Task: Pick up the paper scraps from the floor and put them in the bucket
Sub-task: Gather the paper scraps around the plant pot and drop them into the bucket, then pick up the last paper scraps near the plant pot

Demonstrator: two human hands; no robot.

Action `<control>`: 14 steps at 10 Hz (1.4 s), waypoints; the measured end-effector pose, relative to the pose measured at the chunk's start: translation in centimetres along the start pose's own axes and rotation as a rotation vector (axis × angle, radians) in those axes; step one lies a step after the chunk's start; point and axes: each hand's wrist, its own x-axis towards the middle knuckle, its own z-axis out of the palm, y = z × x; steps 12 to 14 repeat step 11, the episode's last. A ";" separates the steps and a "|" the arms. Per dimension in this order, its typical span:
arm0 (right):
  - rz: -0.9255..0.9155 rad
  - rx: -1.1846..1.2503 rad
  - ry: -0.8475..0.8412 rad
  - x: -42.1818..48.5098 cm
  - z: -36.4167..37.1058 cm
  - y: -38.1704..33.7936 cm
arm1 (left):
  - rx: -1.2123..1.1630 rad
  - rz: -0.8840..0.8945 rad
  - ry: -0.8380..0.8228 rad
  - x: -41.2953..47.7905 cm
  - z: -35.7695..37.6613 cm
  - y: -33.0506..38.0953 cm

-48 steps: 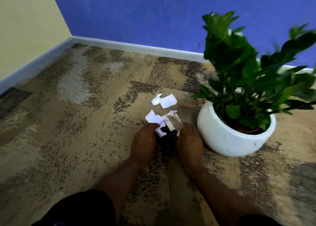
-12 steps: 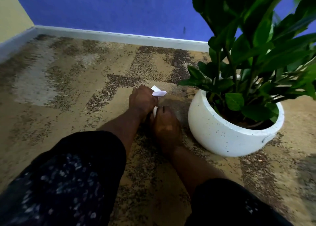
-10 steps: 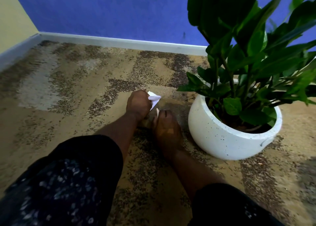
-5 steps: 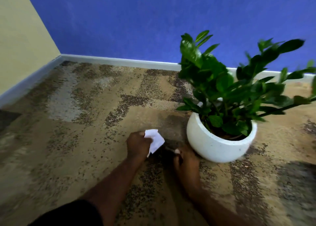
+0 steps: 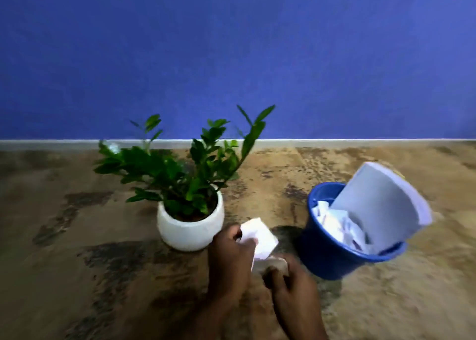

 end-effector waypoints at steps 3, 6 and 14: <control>0.085 -0.427 0.246 11.0 -14.3 1.4 | 0.003 0.179 -0.213 2.2 15.6 10.7; -0.056 -0.403 0.287 10.1 -10.6 2.0 | 0.180 0.234 -0.514 1.8 13.7 6.0; 0.615 0.481 -0.460 16.0 13.8 -1.4 | -0.136 -0.380 0.458 18.7 -9.9 -11.0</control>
